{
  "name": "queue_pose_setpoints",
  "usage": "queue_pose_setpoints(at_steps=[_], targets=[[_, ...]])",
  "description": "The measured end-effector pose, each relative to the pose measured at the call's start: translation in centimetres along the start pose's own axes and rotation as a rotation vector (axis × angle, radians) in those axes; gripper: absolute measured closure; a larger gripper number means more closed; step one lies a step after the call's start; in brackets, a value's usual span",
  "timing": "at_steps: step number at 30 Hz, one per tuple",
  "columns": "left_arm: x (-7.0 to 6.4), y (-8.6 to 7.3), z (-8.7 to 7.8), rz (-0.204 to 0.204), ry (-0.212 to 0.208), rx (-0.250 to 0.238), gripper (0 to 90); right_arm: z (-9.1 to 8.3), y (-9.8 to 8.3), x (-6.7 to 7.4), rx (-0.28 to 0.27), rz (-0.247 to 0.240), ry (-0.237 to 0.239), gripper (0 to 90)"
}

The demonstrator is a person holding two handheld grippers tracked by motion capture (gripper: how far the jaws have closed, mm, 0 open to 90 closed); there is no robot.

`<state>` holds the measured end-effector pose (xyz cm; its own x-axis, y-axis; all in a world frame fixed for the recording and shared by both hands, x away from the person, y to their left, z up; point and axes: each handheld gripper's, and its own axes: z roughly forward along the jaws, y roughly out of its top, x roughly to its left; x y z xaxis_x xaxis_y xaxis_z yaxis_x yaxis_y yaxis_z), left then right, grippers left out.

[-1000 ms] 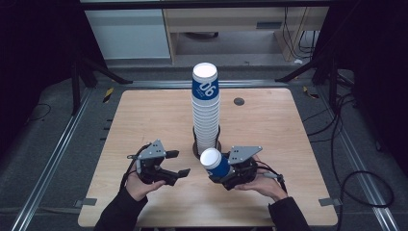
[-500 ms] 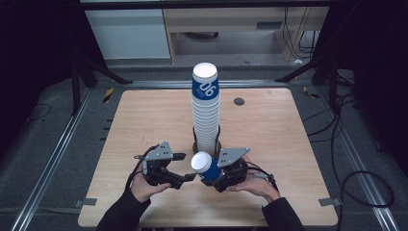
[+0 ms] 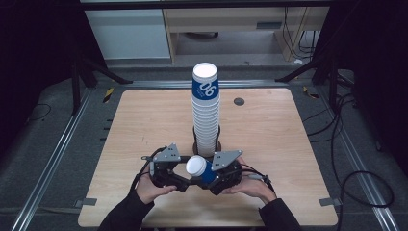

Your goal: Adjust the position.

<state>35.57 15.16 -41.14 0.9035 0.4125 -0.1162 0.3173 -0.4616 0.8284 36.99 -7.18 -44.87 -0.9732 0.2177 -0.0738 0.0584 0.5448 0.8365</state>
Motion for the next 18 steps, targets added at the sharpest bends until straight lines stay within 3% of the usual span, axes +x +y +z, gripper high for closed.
queue_pose_setpoints(at_steps=[11, 18], targets=[[-0.29, -0.03, 0.52, 0.009, -0.003, 0.013, 18.4, 0.66, 0.30, 0.36, 0.012, -0.007, 0.013, 20.7], [-0.29, -0.09, 0.61, 0.005, -0.004, 0.019, 23.5, 0.82, 0.33, 0.40, 0.022, -0.007, 0.016, 20.6]])
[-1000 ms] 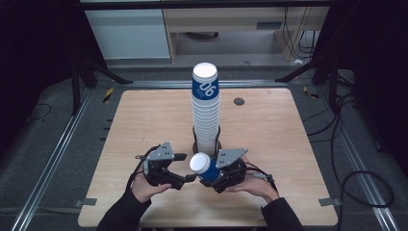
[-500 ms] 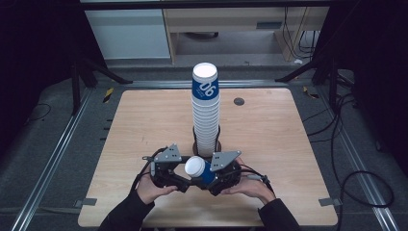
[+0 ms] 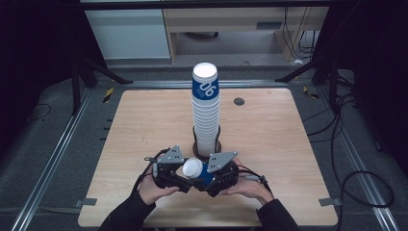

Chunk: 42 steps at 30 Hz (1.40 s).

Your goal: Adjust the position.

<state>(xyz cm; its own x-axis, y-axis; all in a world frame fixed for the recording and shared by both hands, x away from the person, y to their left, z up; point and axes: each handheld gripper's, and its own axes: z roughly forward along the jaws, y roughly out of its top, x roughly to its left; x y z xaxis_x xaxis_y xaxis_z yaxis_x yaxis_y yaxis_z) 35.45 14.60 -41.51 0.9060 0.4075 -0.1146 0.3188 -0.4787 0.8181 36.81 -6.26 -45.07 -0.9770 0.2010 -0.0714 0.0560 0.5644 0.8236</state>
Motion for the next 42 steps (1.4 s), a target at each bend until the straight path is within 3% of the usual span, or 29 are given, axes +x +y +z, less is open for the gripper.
queue_pose_setpoints(at_steps=[10, 16, 19, 29, 33, 36, 42], targets=[[0.0, 0.1, -0.3, -0.002, -0.006, -0.019, 25.7, 0.1, 0.1, 0.0, -0.005, 0.007, -0.004, 18.5], [-0.1, 0.2, -0.6, 0.005, 0.006, -0.030, 26.0, 0.1, 0.0, -0.1, -0.015, 0.028, -0.008, 10.2], [0.1, 0.3, -1.0, 0.004, 0.007, -0.043, 26.0, 0.1, 0.0, 0.1, -0.004, 0.016, -0.036, 9.9], [1.0, 0.3, -2.5, 0.001, 0.017, -0.088, 26.0, -2.0, 0.0, -0.7, -0.093, 0.081, -0.034, 7.9], [1.9, 0.1, -3.3, -0.024, 0.022, -0.135, 26.0, -2.9, -0.3, -1.2, -0.127, 0.109, -0.040, 8.0], [2.5, -0.1, -3.9, -0.042, 0.025, -0.183, 26.0, -3.4, -0.6, -1.8, -0.164, 0.156, -0.031, 7.8], [3.1, -0.4, -4.2, -0.077, -0.027, -0.295, 26.0, -3.7, -1.3, -2.5, -0.219, 0.216, -0.008, 7.2]])
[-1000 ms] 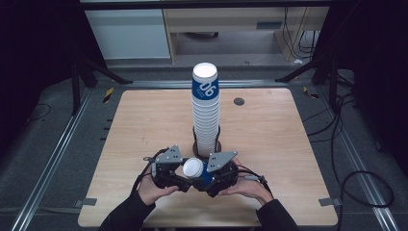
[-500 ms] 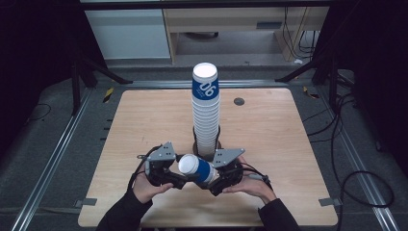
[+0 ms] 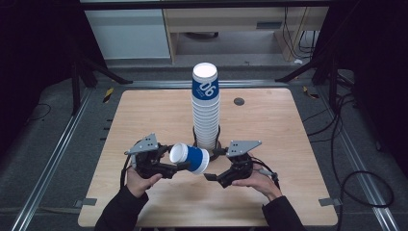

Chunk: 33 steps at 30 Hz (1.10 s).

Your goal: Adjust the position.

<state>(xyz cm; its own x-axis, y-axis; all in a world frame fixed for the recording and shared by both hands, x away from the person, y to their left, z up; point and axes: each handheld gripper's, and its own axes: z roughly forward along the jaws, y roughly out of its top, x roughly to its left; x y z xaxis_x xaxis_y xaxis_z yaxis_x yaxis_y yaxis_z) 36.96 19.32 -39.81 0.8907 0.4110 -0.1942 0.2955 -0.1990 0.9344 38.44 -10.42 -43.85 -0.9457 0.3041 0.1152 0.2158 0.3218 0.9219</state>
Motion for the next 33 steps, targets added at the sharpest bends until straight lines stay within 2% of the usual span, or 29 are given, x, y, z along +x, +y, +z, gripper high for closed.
queue_pose_setpoints(at_steps=[4, 10, 17, 22, 30, 33], targets=[[-0.1, 0.0, 0.0, -0.013, -0.033, -0.042, 26.0, -0.2, 0.2, 0.0, -0.049, 0.026, 0.043, 7.2], [-0.6, -0.2, 0.7, 0.003, -0.089, -0.028, 26.1, 0.2, 0.3, 0.4, -0.040, 0.009, 0.070, 7.4], [-1.1, -0.3, 1.2, 0.035, -0.141, -0.003, 26.1, 0.7, 0.3, 0.7, -0.039, 0.005, 0.140, 8.8], [-1.3, -0.3, 1.4, 0.044, -0.154, 0.005, 26.1, 0.9, 0.1, 0.6, -0.047, 0.012, 0.180, 13.3], [-1.0, -0.4, 1.5, 0.027, -0.170, 0.014, 26.1, 1.0, 0.0, 0.6, -0.040, 0.017, 0.194, 15.4], [-1.1, -0.4, 1.5, 0.032, -0.161, 0.019, 25.6, 0.8, 0.0, 0.5, -0.026, 0.015, 0.195, 16.1]])
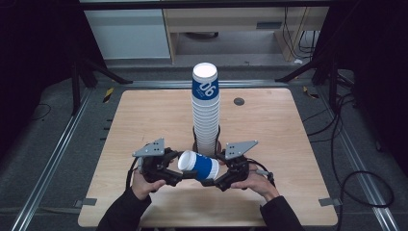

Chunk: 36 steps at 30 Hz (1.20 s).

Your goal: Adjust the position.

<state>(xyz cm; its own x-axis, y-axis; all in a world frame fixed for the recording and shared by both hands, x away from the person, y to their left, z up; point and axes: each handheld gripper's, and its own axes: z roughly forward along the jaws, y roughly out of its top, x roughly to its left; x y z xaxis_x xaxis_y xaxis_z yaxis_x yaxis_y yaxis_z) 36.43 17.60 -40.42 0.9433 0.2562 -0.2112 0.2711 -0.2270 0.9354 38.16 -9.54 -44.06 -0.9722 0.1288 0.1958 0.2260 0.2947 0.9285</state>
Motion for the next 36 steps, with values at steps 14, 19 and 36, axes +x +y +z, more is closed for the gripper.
queue_pose_setpoints(at_steps=[14, 19, 36], targets=[[1.1, -0.1, -1.0, -0.003, 0.007, 0.174, 14.8, -0.6, -0.4, -0.2, 0.144, -0.066, -0.105, 16.3], [1.1, -0.7, 0.3, 0.007, -0.003, 0.305, 15.1, -0.1, -0.6, 0.1, 0.211, -0.103, -0.118, 16.3], [0.8, -1.8, 2.4, 0.050, -0.019, 0.477, 25.0, 2.0, -1.4, 0.8, 0.362, -0.182, -0.097, 15.9]])
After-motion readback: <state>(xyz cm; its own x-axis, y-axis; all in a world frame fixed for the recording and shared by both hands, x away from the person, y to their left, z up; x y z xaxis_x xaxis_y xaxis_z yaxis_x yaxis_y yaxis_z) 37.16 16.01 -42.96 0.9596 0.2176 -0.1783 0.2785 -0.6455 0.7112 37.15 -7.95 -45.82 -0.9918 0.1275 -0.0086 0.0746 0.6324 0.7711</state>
